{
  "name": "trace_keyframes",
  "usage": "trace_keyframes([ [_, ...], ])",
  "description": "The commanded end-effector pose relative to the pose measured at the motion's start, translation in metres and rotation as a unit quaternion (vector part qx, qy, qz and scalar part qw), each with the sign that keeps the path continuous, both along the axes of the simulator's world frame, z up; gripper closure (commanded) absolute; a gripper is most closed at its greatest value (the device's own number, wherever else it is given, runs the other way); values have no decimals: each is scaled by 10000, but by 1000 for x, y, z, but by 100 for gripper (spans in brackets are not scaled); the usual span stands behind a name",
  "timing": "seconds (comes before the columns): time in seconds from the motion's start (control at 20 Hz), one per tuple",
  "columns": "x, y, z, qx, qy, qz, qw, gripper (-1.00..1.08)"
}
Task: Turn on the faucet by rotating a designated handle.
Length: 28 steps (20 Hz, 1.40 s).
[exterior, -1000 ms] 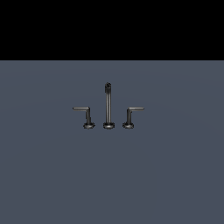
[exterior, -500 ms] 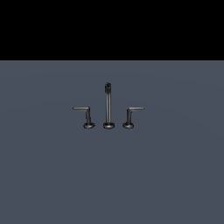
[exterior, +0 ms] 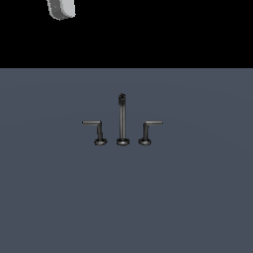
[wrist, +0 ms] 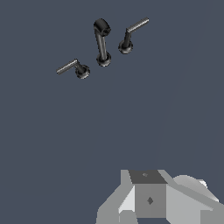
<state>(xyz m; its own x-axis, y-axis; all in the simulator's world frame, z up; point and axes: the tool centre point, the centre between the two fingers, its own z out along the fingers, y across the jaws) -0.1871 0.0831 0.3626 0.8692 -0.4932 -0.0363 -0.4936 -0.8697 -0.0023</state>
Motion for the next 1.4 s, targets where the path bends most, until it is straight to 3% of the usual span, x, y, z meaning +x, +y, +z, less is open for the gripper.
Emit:
trace_keyframes([
  [0.0, 9, 10, -13, 0, -5, -258, 9997, 108],
  [0.65, 63, 49, -76, -11, -21, -1499, 9887, 108],
  [1.35, 123, 72, -137, -36, -39, -2679, 9634, 108],
])
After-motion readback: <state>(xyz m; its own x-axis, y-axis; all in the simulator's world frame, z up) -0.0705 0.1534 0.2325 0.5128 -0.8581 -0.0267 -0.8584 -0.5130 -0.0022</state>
